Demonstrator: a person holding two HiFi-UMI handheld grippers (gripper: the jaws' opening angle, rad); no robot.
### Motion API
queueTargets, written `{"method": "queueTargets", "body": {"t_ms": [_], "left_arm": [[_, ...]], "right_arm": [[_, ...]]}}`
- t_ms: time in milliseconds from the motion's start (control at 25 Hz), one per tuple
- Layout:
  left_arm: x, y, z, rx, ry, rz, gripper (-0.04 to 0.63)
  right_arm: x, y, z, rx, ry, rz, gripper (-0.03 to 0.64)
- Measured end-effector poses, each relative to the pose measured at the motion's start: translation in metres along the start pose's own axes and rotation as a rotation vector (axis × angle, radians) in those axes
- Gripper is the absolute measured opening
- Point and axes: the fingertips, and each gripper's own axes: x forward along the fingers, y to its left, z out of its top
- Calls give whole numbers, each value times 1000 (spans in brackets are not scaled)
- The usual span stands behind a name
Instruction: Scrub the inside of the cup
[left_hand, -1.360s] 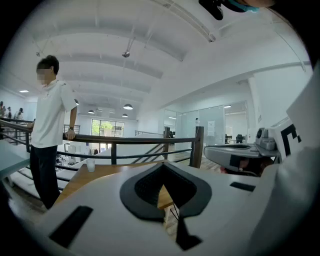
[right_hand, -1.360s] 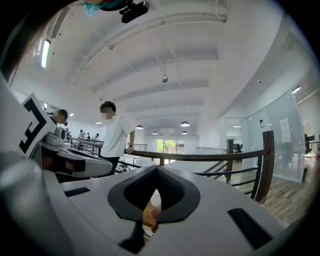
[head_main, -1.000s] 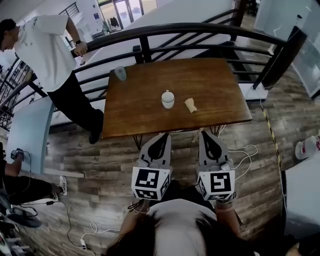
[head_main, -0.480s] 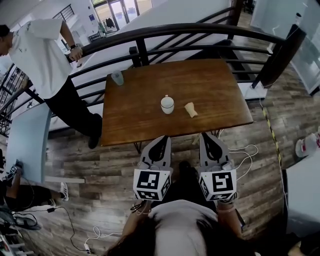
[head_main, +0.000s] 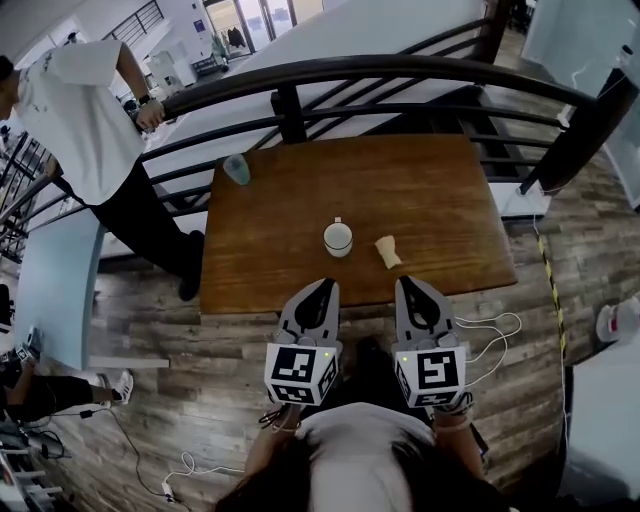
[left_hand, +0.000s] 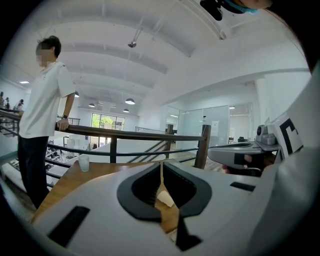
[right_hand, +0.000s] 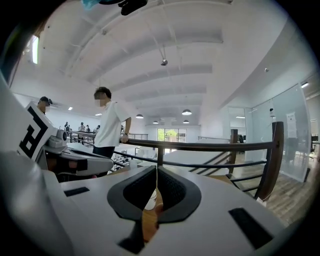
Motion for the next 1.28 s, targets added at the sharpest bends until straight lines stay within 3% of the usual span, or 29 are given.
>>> {"method": "queueTargets", "body": {"t_ms": [320, 640, 1000, 1160, 1280], "left_arm": [[71, 20, -10, -11, 51, 64, 9], [101, 37, -32, -28, 92, 124, 35], [121, 55, -55, -45, 128, 92, 97], [127, 61, -71, -55, 158, 79, 131], [132, 68, -83, -66, 175, 84, 149]], "right_arm": [[68, -42, -17, 8, 62, 74, 38], [110, -54, -39, 15, 122, 138, 38], [136, -47, -58, 5, 175, 138, 42], [146, -44, -70, 24, 208, 143, 107], [153, -44, -82, 15, 235, 136, 112]]}}
